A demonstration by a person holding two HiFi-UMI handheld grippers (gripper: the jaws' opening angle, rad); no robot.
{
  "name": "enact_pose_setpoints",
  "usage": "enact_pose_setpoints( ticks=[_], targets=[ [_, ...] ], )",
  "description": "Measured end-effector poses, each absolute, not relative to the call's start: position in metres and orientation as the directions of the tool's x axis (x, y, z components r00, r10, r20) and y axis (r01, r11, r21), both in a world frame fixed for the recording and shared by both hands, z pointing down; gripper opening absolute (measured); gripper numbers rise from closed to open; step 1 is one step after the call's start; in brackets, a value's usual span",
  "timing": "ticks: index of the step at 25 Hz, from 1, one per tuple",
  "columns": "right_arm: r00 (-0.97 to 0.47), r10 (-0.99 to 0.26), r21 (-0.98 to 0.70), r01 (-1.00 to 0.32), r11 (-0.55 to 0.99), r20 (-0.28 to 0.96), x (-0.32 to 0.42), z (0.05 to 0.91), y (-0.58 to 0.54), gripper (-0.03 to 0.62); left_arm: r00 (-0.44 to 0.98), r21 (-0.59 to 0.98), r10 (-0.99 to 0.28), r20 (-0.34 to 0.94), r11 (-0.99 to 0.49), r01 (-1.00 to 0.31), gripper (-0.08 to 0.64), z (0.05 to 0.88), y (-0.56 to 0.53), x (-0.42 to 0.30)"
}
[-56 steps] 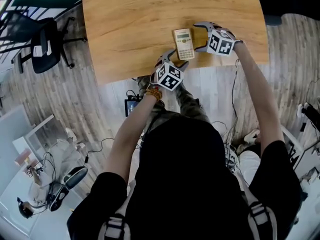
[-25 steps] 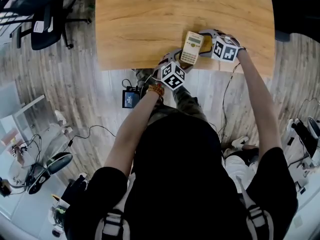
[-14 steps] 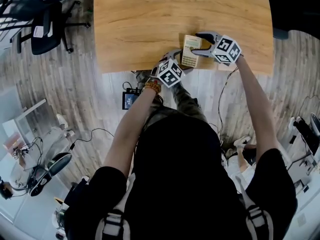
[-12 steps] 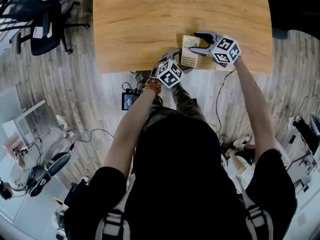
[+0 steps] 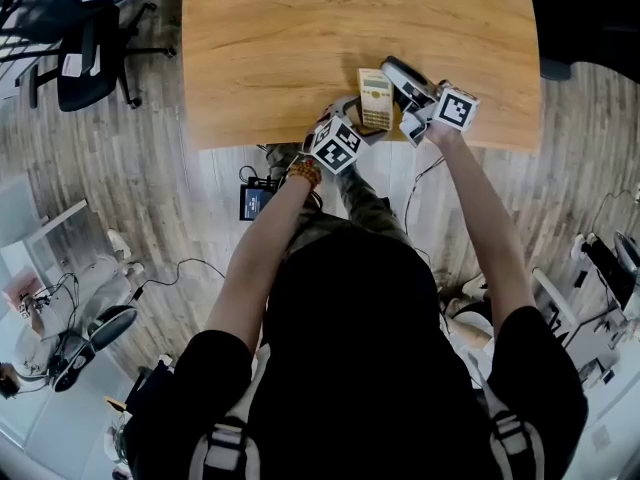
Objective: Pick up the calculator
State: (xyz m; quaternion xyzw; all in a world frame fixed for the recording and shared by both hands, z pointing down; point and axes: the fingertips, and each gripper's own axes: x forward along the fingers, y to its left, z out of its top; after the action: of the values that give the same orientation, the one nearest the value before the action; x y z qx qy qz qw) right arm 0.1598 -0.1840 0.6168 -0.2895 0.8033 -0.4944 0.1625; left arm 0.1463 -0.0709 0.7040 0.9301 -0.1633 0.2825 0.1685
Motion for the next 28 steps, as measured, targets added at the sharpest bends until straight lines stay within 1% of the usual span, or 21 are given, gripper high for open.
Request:
enact_pose_setpoints(
  ticks=[1, 3, 4, 5, 6, 7, 9, 10, 11, 12, 13, 15, 17, 20, 24, 26, 28],
  targets=[
    [-0.771, -0.636, -0.902, -0.285, 0.324, 0.015, 0.160, 0.614, -0.184, 0.184, 0.790, 0.223, -0.208, 0.577, -0.890, -0.397, 0.402, 0.703, -0.071, 0.146],
    [-0.764, -0.645, -0.939, -0.218, 0.267, -0.006, 0.158, 0.615, -0.180, 0.198, 0.794, 0.232, -0.204, 0.573, -0.889, -0.396, 0.402, 0.701, -0.071, 0.144],
    [-0.767, -0.642, -0.948, -0.202, 0.246, -0.003, 0.155, 0.618, -0.175, 0.199, 0.796, 0.235, -0.197, 0.572, -0.891, -0.389, 0.402, 0.700, -0.070, 0.144],
    [-0.780, -0.625, -0.946, -0.216, 0.242, 0.018, 0.152, 0.623, -0.167, 0.190, 0.799, 0.235, -0.186, 0.572, -0.896, -0.376, 0.402, 0.701, -0.068, 0.145],
    [-0.806, -0.589, -0.931, -0.257, 0.258, 0.060, 0.148, 0.631, -0.157, 0.170, 0.801, 0.232, -0.173, 0.574, -0.903, -0.361, 0.400, 0.701, -0.066, 0.147],
    [-0.836, -0.536, -0.904, -0.314, 0.290, 0.118, 0.142, 0.641, -0.146, 0.164, 0.800, 0.227, -0.167, 0.577, -0.908, -0.353, 0.400, 0.702, -0.064, 0.148],
    [-0.869, -0.429, -0.835, -0.416, 0.361, 0.247, 0.128, 0.660, -0.126, 0.176, 0.792, 0.223, -0.179, 0.583, -0.902, -0.368, 0.399, 0.702, -0.067, 0.147],
    [-0.869, -0.398, -0.810, -0.449, 0.379, 0.295, 0.123, 0.666, -0.120, 0.170, 0.789, 0.226, -0.190, 0.584, -0.896, -0.383, 0.399, 0.703, -0.070, 0.146],
    [-0.861, -0.388, -0.793, -0.475, 0.383, 0.328, 0.122, 0.672, -0.116, 0.141, 0.787, 0.230, -0.195, 0.585, -0.891, -0.392, 0.400, 0.703, -0.071, 0.146],
    [-0.850, -0.393, -0.782, -0.496, 0.377, 0.349, 0.123, 0.676, -0.114, 0.106, 0.787, 0.234, -0.194, 0.586, -0.889, -0.393, 0.400, 0.703, -0.072, 0.146],
    [-0.839, -0.405, -0.775, -0.513, 0.368, 0.363, 0.125, 0.680, -0.114, 0.089, 0.786, 0.237, -0.187, 0.589, -0.890, -0.389, 0.400, 0.703, -0.071, 0.146],
    [-0.813, -0.438, -0.761, -0.546, 0.349, 0.383, 0.131, 0.683, -0.116, 0.081, 0.783, 0.242, -0.174, 0.597, -0.891, -0.383, 0.399, 0.704, -0.069, 0.146],
    [-0.780, -0.479, -0.738, -0.586, 0.335, 0.403, 0.142, 0.680, -0.119, 0.091, 0.774, 0.230, -0.191, 0.603, -0.888, -0.398, 0.399, 0.700, -0.070, 0.148],
    [-0.731, -0.524, -0.659, -0.656, 0.367, 0.436, 0.158, 0.670, -0.123, 0.091, 0.762, 0.188, -0.289, 0.580, -0.863, -0.470, 0.397, 0.681, -0.084, 0.153],
    [-0.684, -0.561, -0.537, -0.723, 0.435, 0.466, 0.163, 0.657, -0.124, 0.089, 0.753, 0.177, -0.447, 0.483, -0.792, -0.584, 0.397, 0.637, -0.107, 0.142],
    [-0.666, -0.598, -0.496, -0.740, 0.454, 0.446, 0.163, 0.638, -0.128, 0.089, 0.743, 0.165, -0.501, 0.443, -0.769, -0.617, 0.397, 0.614, -0.116, 0.136],
    [-0.645, -0.653, -0.471, -0.754, 0.458, 0.397, 0.164, 0.608, -0.138, 0.089, 0.740, 0.160, -0.541, 0.399, -0.754, -0.637, 0.397, 0.590, -0.125, 0.131]
  ],
)
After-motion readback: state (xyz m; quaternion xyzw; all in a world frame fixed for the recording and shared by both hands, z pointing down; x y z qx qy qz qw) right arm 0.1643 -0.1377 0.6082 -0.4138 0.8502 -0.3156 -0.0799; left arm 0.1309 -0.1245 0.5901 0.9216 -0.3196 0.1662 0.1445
